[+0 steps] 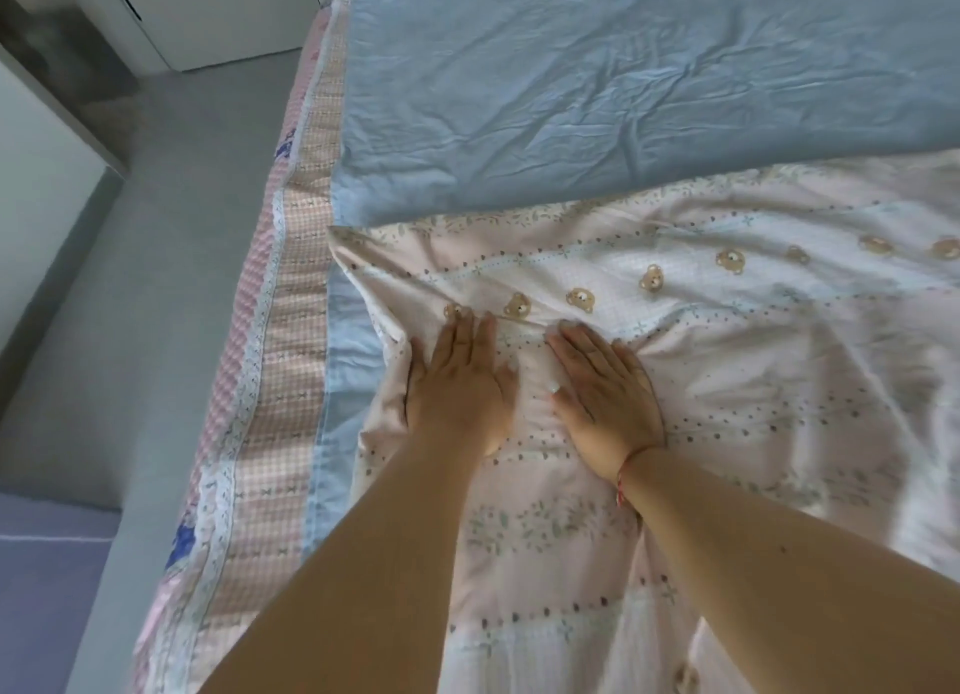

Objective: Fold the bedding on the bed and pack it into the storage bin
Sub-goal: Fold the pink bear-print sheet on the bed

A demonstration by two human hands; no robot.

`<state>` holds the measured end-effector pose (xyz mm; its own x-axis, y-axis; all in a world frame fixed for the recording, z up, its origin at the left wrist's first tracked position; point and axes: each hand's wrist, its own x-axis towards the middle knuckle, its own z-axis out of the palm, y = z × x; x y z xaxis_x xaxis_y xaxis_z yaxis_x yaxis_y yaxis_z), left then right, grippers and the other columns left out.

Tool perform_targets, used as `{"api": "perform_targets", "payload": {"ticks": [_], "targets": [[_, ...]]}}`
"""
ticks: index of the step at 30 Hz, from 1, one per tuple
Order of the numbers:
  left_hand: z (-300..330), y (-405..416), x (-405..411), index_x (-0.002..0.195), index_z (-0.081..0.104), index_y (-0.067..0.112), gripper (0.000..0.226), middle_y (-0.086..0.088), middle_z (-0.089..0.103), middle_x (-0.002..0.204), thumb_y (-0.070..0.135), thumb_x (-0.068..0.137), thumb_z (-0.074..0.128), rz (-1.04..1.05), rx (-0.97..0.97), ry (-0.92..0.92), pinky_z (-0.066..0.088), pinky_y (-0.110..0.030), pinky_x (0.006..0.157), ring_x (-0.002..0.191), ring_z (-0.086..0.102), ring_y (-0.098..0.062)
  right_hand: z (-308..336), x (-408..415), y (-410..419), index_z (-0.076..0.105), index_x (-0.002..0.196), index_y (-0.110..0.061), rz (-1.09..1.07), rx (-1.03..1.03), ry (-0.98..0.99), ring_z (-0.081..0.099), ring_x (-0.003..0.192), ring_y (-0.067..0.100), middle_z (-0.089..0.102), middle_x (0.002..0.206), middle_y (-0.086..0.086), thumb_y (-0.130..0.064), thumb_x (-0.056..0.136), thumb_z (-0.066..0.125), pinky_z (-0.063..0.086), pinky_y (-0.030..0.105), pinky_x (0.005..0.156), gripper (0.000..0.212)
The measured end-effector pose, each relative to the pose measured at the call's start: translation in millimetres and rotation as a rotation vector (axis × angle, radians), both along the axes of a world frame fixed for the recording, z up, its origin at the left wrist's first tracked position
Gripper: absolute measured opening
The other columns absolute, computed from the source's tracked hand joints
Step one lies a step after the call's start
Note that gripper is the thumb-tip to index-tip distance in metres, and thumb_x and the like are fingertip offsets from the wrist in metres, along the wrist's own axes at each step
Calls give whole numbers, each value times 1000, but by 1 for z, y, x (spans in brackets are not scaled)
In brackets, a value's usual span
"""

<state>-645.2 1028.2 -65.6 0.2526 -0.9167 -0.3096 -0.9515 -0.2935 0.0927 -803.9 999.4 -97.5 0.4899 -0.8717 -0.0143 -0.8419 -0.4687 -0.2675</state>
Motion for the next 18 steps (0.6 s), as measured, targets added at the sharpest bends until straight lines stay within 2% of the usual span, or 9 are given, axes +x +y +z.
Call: {"api": "perform_targets", "payload": {"ticks": [3,5,7,8,10,13,14,16,18], "targets": [[8,47,-34,152,-13,28,66,0,-16,161,55,95,2,-58,-59,-9,-10,-50,118,148,-16,-17,9,-4,-4,-2,151,-30,-1,188,-49,-12,144,1,-10,158,-15,-51,82,-5,-9,28,117,72],[6,109,-50,153,-8,34,65,0,-12,161,56,91,-8,-217,-109,44,-9,-48,118,149,-13,-18,17,-6,-2,-4,151,-27,18,249,-3,-12,145,5,-13,158,-11,-34,99,11,-8,30,117,55],[2,162,-36,154,7,34,66,0,5,162,57,93,-7,-231,-98,34,-1,-44,117,149,0,-20,24,-9,2,0,152,-23,-6,304,-18,-11,146,10,-12,159,-7,-14,102,23,-4,32,117,56],[0,180,-19,154,10,31,66,-1,9,162,57,95,-4,-177,-100,-12,2,-43,117,149,2,-21,28,-11,9,5,152,-24,-41,393,-104,-8,146,9,-8,159,-9,-14,103,25,-3,32,117,54],[0,198,13,152,-9,27,68,2,-10,161,57,91,-10,-79,-39,-106,-8,-42,119,146,-18,-20,37,-21,26,16,151,-32,-101,576,-293,-1,145,5,4,157,-16,-33,103,20,0,33,118,48],[14,200,25,149,-20,26,64,5,-24,158,56,93,-6,84,76,-58,-14,-44,118,142,-28,-14,47,-41,64,23,147,-41,-204,687,-394,8,146,8,13,156,-18,-55,97,20,12,44,119,52],[21,199,21,151,-17,26,65,4,-23,159,57,96,1,130,90,-15,-11,-44,119,144,-24,-15,47,-45,76,21,148,-41,-215,663,-353,8,146,9,12,157,-17,-55,97,20,14,44,119,53],[33,211,3,154,-7,24,68,-2,-13,162,57,98,14,229,65,114,-2,-42,121,148,-14,-20,47,-48,111,5,152,-33,-136,577,-102,-4,146,9,-2,159,-13,-45,99,12,3,39,120,54],[43,234,-15,155,5,18,70,-9,8,162,52,99,29,349,-49,221,15,-43,120,148,8,-28,44,-43,153,-9,151,-25,-32,509,44,-17,144,10,-18,158,-7,-40,94,4,-5,39,119,60]]}}
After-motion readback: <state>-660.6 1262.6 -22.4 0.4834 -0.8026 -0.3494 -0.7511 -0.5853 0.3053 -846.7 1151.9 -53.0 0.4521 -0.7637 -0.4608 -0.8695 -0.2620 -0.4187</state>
